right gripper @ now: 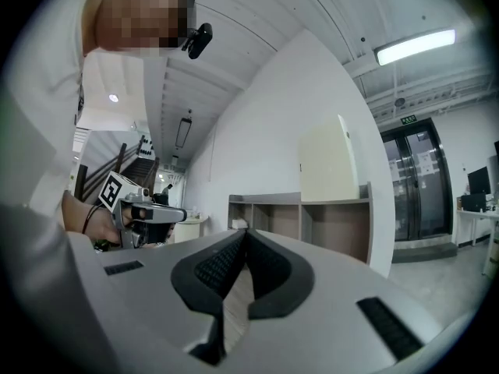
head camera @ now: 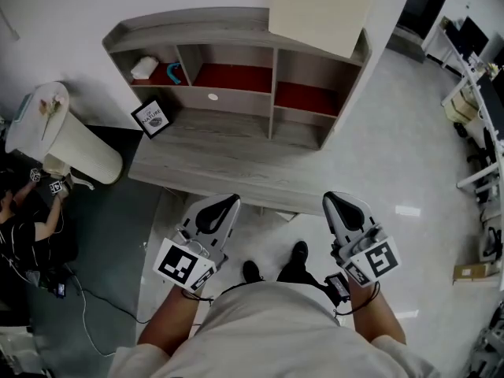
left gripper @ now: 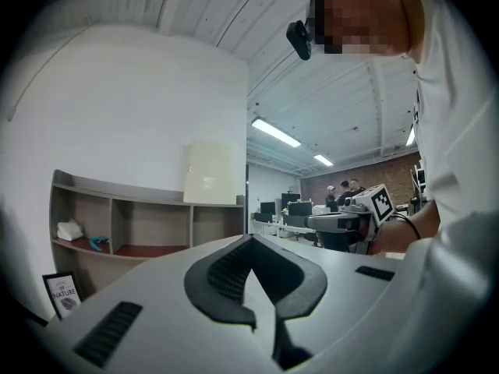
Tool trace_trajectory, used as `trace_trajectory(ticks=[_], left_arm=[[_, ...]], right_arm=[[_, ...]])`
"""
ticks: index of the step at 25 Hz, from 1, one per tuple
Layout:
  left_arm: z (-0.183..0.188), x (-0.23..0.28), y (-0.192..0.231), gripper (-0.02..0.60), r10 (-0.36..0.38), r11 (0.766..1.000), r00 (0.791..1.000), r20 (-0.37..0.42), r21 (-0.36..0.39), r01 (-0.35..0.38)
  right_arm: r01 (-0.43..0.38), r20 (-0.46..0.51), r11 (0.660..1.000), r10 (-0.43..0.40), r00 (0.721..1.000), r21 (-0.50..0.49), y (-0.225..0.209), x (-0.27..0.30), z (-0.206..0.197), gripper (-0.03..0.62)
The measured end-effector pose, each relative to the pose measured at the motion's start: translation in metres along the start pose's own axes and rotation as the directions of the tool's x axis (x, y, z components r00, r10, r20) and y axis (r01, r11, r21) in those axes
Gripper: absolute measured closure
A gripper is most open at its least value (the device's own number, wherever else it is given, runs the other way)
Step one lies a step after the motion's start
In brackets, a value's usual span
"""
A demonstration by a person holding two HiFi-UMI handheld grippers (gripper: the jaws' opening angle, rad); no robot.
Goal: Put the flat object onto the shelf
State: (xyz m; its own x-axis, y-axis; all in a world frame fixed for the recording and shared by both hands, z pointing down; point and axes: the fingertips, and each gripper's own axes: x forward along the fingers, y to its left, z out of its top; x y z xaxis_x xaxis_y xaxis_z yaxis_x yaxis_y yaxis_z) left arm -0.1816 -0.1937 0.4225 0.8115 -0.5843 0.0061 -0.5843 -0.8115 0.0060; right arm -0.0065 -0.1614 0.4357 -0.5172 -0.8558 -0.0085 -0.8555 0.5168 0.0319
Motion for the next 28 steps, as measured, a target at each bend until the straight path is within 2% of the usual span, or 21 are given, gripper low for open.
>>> trace_trajectory(ticks=[5,13,19,28], left_arm=[[-0.016,-0.013,-0.007,0.569,-0.037,0.999,0.999,-0.025,-0.003,0.037],[-0.024,-0.019,-0.055,0.569,-0.040,0.999,0.998,-0.037,-0.007,0.040],[-0.013,-0.019,-0.110,0.569,0.008,1.000,0.999,0.035,-0.014,-0.007],[-0.020,-0.027,-0.191,0.569,0.080,0.997,0.996,0.038,0.018,-0.081]], right_arm=[[0.046,-0.009,0.999,-0.046,0.999,0.019,0.016,-0.022,-0.006,0.574],[0.026,-0.018,1.000,-0.026,1.000,-0.008,0.021,-0.067,-0.005,0.574],[-0.042,-0.035,0.997,0.039,0.999,-0.062,0.020,-0.120,-0.009,0.574],[-0.047,-0.028,0.997,0.045,0.999,-0.057,0.013,-0.209,-0.024,0.574]])
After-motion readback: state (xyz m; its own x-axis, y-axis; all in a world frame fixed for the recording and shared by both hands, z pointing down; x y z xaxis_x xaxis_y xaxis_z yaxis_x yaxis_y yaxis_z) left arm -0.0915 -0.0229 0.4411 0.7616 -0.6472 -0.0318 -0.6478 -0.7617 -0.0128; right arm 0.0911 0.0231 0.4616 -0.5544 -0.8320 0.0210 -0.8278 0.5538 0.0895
